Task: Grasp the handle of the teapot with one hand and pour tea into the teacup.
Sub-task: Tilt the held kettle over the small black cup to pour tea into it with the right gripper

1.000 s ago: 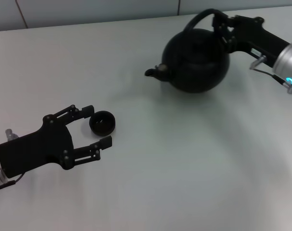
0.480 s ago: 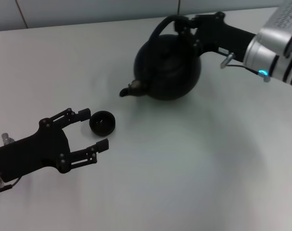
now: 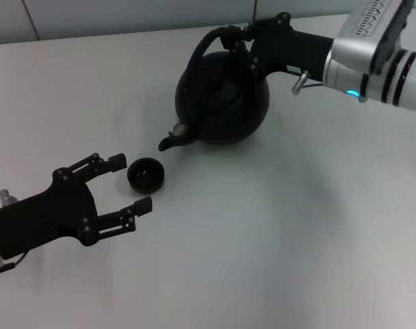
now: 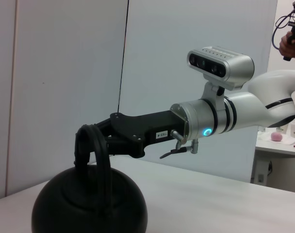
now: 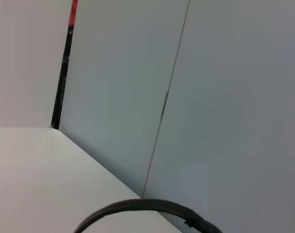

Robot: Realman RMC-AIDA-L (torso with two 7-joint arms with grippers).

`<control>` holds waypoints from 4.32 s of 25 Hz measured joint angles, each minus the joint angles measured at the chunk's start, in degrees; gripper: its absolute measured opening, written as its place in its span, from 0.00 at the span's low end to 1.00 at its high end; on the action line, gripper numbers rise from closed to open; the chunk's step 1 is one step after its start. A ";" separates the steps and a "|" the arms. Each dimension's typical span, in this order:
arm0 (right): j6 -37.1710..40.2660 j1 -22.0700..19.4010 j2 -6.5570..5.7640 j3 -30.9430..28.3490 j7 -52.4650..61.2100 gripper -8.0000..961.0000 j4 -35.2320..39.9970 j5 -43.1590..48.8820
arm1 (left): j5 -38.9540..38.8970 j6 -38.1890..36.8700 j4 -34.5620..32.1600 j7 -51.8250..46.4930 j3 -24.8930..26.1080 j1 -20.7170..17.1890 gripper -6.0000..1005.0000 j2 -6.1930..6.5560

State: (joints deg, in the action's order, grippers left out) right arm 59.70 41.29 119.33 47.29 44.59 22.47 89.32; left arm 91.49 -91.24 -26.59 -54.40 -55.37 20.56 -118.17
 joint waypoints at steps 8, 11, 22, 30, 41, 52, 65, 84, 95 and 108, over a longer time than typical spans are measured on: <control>-0.55 1.56 0.10 1.21 -0.25 0.12 1.02 -0.01 | 0.01 0.00 -0.20 -0.20 0.32 0.15 0.86 0.07; -0.60 1.99 0.12 2.30 -0.31 0.12 1.61 0.09 | 0.00 0.00 -0.22 -0.23 1.02 0.13 0.86 0.13; -0.75 2.14 0.13 6.14 -0.38 0.11 4.38 0.07 | 0.01 0.02 -0.22 -0.15 1.72 0.18 0.86 0.14; -0.81 1.69 0.11 7.46 -0.39 0.11 6.10 0.17 | 0.01 0.38 -0.22 -0.39 1.77 0.45 0.86 0.19; -2.08 1.21 0.08 12.16 -0.39 0.11 9.12 0.25 | 0.01 0.35 -0.75 -0.53 2.43 0.36 0.86 0.23; -4.98 1.05 0.21 16.07 -0.43 0.11 10.86 0.24 | 0.00 0.59 -0.75 -0.53 3.17 0.07 0.86 0.22; -4.62 0.96 0.21 16.16 -3.92 0.10 11.10 -0.10 | 0.00 1.20 -0.75 -0.43 3.16 0.36 0.86 0.22; -4.49 1.26 0.23 17.55 -4.89 0.10 12.69 -0.21 | 0.00 1.86 -0.75 -0.51 3.16 0.45 0.86 0.31; -4.50 1.33 0.28 18.07 -5.78 0.09 13.31 -0.21 | 0.00 2.06 -0.75 -0.53 3.86 0.62 0.86 0.25; -4.51 0.95 0.30 19.01 -7.84 0.09 14.57 -1.07 | 0.00 2.72 -0.75 -0.53 3.98 1.04 0.86 0.22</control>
State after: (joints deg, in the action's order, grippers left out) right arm 55.19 42.24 119.62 66.30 36.75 37.04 88.25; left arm 91.49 -88.52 -27.33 -54.93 -51.38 21.60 -117.95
